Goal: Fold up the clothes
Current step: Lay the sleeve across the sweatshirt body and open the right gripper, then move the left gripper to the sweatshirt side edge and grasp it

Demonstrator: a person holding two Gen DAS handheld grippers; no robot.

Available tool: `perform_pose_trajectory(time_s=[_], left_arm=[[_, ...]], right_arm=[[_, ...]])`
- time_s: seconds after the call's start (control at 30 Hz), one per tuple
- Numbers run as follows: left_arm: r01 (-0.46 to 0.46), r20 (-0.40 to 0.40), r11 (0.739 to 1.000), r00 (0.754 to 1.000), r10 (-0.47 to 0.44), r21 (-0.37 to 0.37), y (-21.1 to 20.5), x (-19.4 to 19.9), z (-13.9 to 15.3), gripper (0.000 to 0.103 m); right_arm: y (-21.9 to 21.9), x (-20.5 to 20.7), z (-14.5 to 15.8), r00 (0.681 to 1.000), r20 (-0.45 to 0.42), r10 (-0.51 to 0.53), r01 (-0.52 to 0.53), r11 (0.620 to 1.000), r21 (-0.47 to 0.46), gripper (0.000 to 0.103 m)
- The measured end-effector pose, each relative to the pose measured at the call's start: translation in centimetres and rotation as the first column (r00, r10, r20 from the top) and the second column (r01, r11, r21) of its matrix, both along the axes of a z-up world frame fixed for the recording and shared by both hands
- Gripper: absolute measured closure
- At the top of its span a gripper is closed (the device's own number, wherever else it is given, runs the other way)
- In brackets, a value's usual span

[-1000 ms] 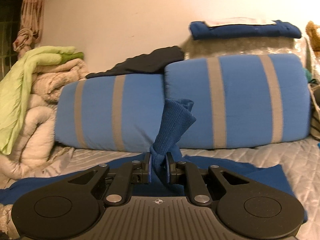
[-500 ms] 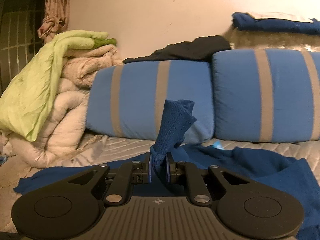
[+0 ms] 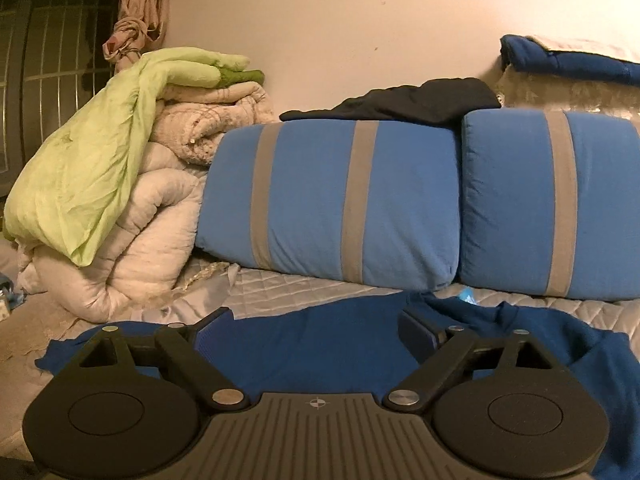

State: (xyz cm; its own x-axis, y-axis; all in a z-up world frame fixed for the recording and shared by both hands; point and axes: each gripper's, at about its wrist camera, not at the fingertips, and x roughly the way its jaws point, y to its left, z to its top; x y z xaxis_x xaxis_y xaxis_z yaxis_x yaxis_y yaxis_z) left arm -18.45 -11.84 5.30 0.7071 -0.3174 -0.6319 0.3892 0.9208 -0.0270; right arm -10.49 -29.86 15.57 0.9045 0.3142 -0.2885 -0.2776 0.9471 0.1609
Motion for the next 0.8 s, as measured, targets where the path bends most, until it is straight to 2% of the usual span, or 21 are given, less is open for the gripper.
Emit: perform_pose_trajectory(time_s=[0.13,0.23,0.5,0.8], left_arm=[[-0.001,0.0,1.0,1.0,0.001,-0.001,0.0,0.0,0.0,0.039],[-0.002,0.001,1.0,1.0,0.002,-0.001,0.0,-0.1,0.0,0.039],[-0.01,0.003,1.0,1.0,0.01,-0.007,0.1,0.0,0.0,0.039],[-0.008,0.003,1.0,1.0,0.008,-0.022,0.3,0.0,0.0,0.039]], right_arm=[[-0.2,0.0,0.0,1.0,-0.006,-0.007,0.007,1.0,0.004,0.008],[-0.2,-0.1,0.0,1.0,-0.009,-0.013,0.013,1.0,0.003,0.0],[-1.5,-0.3,0.1,0.999,-0.048,-0.025,0.022,0.998,-0.06,0.0],[-7.0,-1.0,-0.8,0.993,-0.101,-0.063,0.04,0.975,-0.218,0.0]])
